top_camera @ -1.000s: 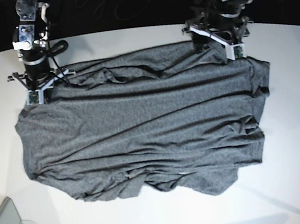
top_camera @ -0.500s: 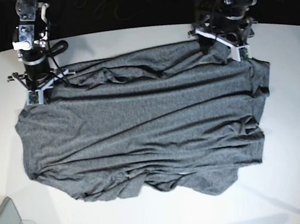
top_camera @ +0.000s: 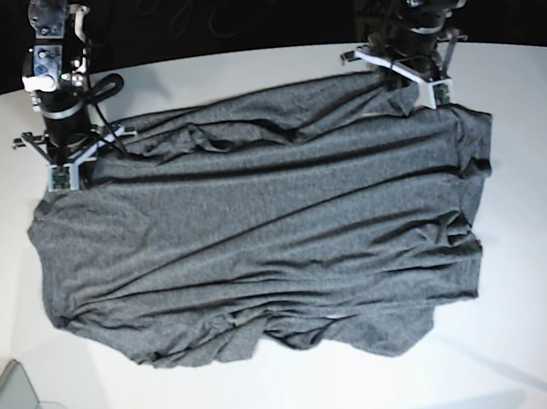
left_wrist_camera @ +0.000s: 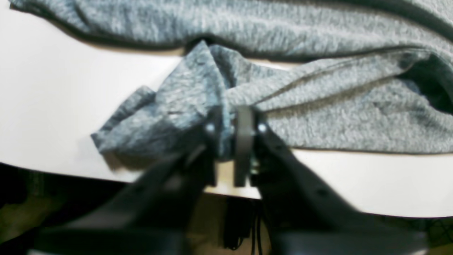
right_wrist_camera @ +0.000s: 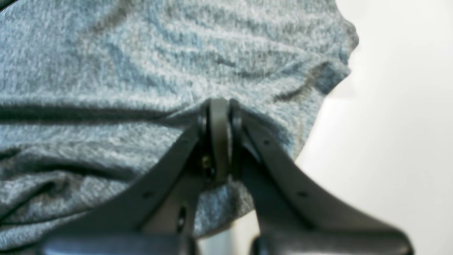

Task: Layout the t-shirt on the table in an organized manner, then fold the t-shirt properly
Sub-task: 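Pull the held corner with the left gripper away from the right gripper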

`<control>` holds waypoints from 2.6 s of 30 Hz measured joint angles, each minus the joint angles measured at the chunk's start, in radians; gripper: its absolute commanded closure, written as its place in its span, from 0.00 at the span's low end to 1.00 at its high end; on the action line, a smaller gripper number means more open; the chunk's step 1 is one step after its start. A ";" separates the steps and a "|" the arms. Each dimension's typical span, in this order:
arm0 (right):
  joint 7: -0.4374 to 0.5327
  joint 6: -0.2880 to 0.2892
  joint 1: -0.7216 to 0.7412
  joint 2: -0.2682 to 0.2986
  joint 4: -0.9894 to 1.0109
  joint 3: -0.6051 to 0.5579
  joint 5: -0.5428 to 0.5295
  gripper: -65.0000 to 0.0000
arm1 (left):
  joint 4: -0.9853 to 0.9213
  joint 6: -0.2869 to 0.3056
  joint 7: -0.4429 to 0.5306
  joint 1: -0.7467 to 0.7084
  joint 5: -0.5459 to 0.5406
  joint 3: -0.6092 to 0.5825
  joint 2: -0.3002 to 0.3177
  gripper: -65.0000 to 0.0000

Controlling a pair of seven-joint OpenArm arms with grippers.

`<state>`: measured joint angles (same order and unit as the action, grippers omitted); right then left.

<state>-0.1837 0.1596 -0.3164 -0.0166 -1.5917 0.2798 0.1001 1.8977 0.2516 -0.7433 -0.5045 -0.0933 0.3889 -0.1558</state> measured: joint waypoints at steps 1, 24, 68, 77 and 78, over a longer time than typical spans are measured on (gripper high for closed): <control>0.000 0.000 0.003 0.000 0.000 0.000 0.000 1.00 | 0.000 0.002 0.000 0.000 -0.001 0.012 -0.001 1.00; -0.004 0.000 0.025 0.000 0.021 0.001 0.000 1.00 | 0.111 -0.001 -0.022 0.053 -0.114 0.198 -0.005 1.00; 0.061 0.002 0.152 0.041 0.225 0.071 -0.011 1.00 | 0.110 0.003 -0.362 0.087 -0.517 0.525 0.058 1.00; 0.063 0.001 0.153 0.039 0.226 0.071 -0.010 1.00 | 0.109 0.002 -0.424 0.188 -0.563 0.623 0.092 1.00; 0.064 0.001 0.152 0.038 0.226 0.072 -0.010 1.00 | 0.108 0.003 -0.425 0.208 -0.541 0.624 0.101 1.00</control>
<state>-0.1196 0.1608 -0.1642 0.0216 -1.3659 0.3515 0.0902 2.0060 0.2546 -1.1679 -0.2966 -0.6338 1.0126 -0.0551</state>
